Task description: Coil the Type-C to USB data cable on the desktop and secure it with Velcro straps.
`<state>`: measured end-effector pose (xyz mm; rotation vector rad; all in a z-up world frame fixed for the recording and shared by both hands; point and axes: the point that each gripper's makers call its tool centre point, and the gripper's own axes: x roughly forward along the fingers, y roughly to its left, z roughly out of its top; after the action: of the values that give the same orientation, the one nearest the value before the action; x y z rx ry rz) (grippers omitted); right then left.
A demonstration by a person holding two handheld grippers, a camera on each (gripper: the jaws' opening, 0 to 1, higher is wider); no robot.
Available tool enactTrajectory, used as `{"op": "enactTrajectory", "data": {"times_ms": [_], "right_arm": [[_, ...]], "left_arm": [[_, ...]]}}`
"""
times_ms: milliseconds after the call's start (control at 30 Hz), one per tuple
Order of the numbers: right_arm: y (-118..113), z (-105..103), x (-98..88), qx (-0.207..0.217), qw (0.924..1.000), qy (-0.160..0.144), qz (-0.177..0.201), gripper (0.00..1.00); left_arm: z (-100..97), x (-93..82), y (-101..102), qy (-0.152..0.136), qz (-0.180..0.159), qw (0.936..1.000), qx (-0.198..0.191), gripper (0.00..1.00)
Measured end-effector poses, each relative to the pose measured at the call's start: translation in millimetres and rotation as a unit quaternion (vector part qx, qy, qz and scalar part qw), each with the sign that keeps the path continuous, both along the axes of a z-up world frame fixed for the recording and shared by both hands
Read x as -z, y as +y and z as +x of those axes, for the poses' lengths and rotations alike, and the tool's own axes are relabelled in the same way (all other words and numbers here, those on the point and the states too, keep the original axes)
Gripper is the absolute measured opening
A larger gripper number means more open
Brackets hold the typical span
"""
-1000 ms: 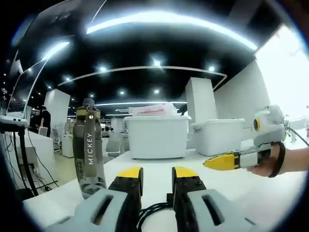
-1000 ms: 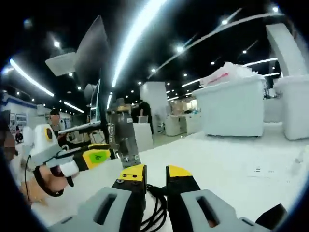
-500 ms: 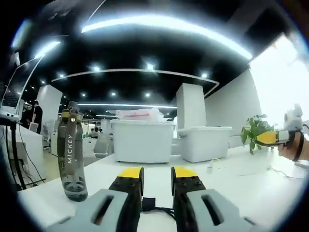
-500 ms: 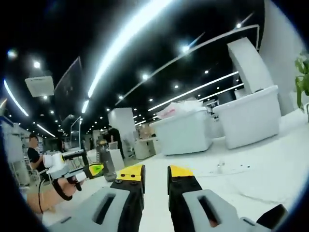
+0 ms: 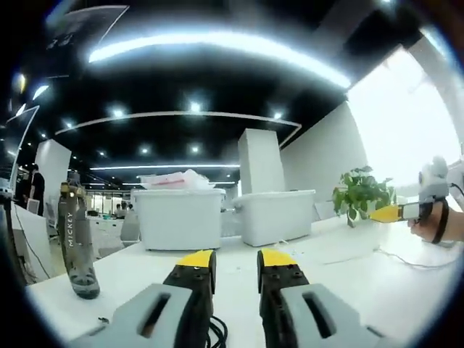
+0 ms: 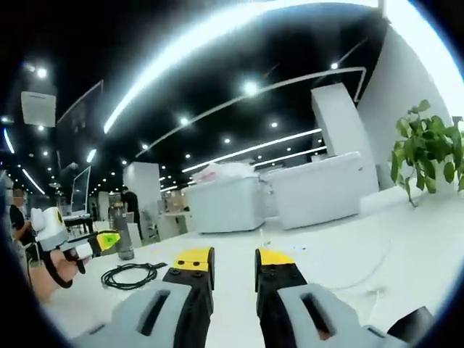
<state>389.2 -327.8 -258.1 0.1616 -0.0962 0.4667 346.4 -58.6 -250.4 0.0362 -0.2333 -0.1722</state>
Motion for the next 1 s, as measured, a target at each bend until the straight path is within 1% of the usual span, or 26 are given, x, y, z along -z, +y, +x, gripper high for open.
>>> {"op": "enactTrajectory", "data": {"times_ms": [33, 67, 100, 133, 200, 267, 300, 367, 433, 533, 567, 633, 733, 800, 867, 900, 1000], "right_arm": [[-3.2, 0.4, 1.3, 0.011, 0.9999, -0.008, -0.010, 0.24], [-4.9, -0.3, 2.3, 0.018, 0.9997, -0.013, -0.009, 0.25], [-6.6, -0.5, 3.8, 0.024, 0.9997, -0.009, -0.004, 0.25], [-9.5, 0.8, 4.8, 0.027, 0.9996, -0.006, 0.004, 0.26], [-15.5, 2.6, 9.4, 0.046, 0.9989, 0.005, 0.014, 0.29], [-23.1, 3.2, 10.7, 0.063, 0.9977, 0.007, 0.025, 0.29], [-24.7, 3.4, 11.5, 0.067, 0.9974, 0.006, 0.026, 0.30], [-26.9, 3.4, 16.8, 0.079, 0.9967, 0.006, 0.018, 0.33], [-32.0, 5.5, 18.4, 0.092, 0.9957, -0.002, 0.009, 0.35], [-33.4, 7.4, 28.9, 0.106, 0.9944, 0.004, -0.007, 0.39], [-34.4, 7.3, 30.5, 0.108, 0.9941, 0.006, -0.006, 0.42], [-37.6, 8.7, 32.7, 0.112, 0.9935, 0.015, 0.007, 0.45], [-37.4, 4.1, 30.7, 0.118, 0.9930, 0.009, -0.006, 0.47], [-36.8, 2.6, 31.5, 0.118, 0.9929, 0.013, -0.008, 0.48], [-28.7, -3.3, 35.4, 0.103, 0.9941, 0.030, 0.012, 0.49], [-25.9, -5.3, 35.9, 0.099, 0.9945, 0.032, 0.014, 0.50], [-21.0, -7.0, 35.9, 0.098, 0.9949, 0.021, -0.011, 0.51]], "left_arm": [[0.2, 2.5, 1.4, 0.000, -0.002, 1.0000, -0.002, 0.24], [1.2, 6.0, 4.9, -0.002, 0.000, 0.9999, -0.011, 0.24], [3.0, 11.0, 10.3, 0.008, -0.002, 0.9997, -0.022, 0.24], [4.2, 14.3, 13.0, 0.014, -0.005, 0.9996, -0.023, 0.24], [5.5, 19.7, 19.0, 0.017, -0.007, 0.9993, -0.033, 0.26], [6.1, 27.7, 26.2, 0.023, 0.023, 0.9981, -0.053, 0.27], [7.4, 30.2, 27.7, 0.026, 0.024, 0.9978, -0.056, 0.27], [8.5, 33.4, 32.0, 0.032, 0.020, 0.9975, -0.061, 0.27], [9.6, 37.1, 36.5, 0.039, 0.008, 0.9972, -0.063, 0.30], [9.7, 39.5, 39.4, 0.044, 0.007, 0.9968, -0.067, 0.34], [9.5, 40.4, 40.2, 0.046, 0.010, 0.9965, -0.069, 0.34], [8.6, 41.2, 40.2, 0.048, 0.019, 0.9960, -0.073, 0.35], [6.8, 40.6, 36.3, 0.048, 0.028, 0.9961, -0.070, 0.37], [4.3, 39.9, 34.3, 0.049, 0.030, 0.9961, -0.067, 0.37], [0.2, 36.1, 34.7, 0.041, 0.037, 0.9959, -0.072, 0.37], [-1.7, 33.7, 34.3, 0.035, 0.038, 0.9961, -0.072, 0.37], [-3.5, 30.6, 31.3, 0.028, 0.040, 0.9963, -0.071, 0.37]]}}
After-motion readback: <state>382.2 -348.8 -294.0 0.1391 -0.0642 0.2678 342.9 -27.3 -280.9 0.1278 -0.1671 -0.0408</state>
